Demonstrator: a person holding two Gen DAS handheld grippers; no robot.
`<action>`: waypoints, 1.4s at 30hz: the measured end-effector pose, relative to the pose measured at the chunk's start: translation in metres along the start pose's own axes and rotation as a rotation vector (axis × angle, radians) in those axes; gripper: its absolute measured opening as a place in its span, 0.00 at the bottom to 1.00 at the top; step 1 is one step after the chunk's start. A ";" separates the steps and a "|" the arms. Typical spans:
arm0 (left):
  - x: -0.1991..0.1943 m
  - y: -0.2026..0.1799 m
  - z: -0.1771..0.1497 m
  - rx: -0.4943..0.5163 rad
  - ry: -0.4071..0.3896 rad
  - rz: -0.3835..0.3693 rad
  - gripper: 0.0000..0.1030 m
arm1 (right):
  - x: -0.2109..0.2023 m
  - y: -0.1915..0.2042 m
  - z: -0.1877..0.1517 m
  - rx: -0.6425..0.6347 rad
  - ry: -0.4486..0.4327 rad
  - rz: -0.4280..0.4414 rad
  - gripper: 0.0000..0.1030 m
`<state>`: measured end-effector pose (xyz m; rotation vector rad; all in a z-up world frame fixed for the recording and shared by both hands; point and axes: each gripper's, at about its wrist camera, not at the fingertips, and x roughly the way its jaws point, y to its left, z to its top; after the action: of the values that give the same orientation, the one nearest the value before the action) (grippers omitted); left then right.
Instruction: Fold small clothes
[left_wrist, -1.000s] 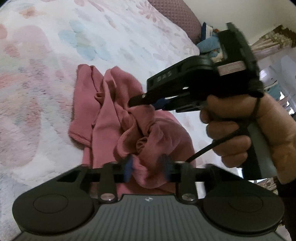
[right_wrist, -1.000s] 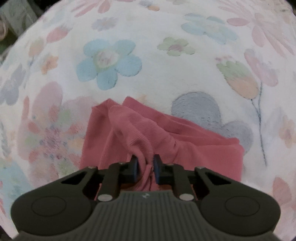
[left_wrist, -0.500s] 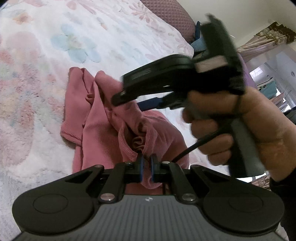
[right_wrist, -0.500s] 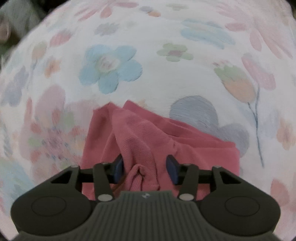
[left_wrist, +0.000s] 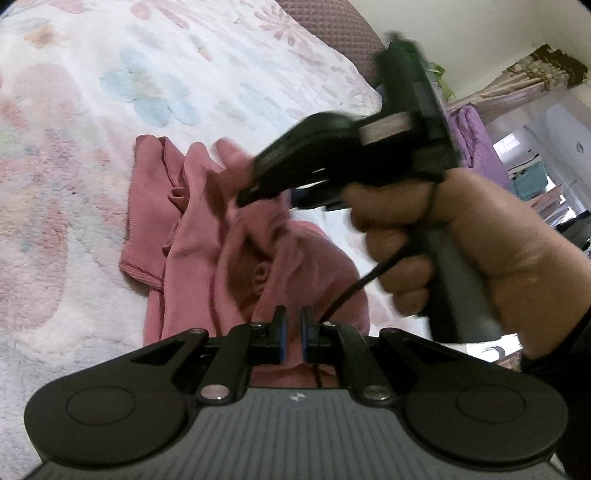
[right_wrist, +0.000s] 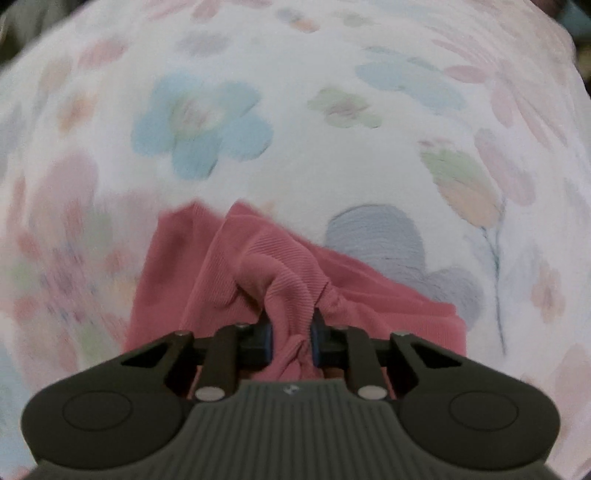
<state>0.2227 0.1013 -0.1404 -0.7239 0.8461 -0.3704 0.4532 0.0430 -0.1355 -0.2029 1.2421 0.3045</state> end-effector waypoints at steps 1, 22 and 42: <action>0.000 0.000 -0.001 0.000 0.002 0.003 0.07 | -0.006 -0.008 0.000 0.038 -0.011 0.020 0.13; 0.039 -0.001 -0.001 0.079 0.026 -0.012 0.09 | -0.042 -0.061 -0.015 0.175 -0.073 0.157 0.13; -0.009 0.082 0.011 -0.142 -0.012 0.031 0.09 | -0.010 0.033 0.020 0.078 -0.018 0.160 0.22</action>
<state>0.2270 0.1687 -0.1888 -0.8430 0.8777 -0.2804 0.4572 0.0792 -0.1193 -0.0333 1.2523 0.3941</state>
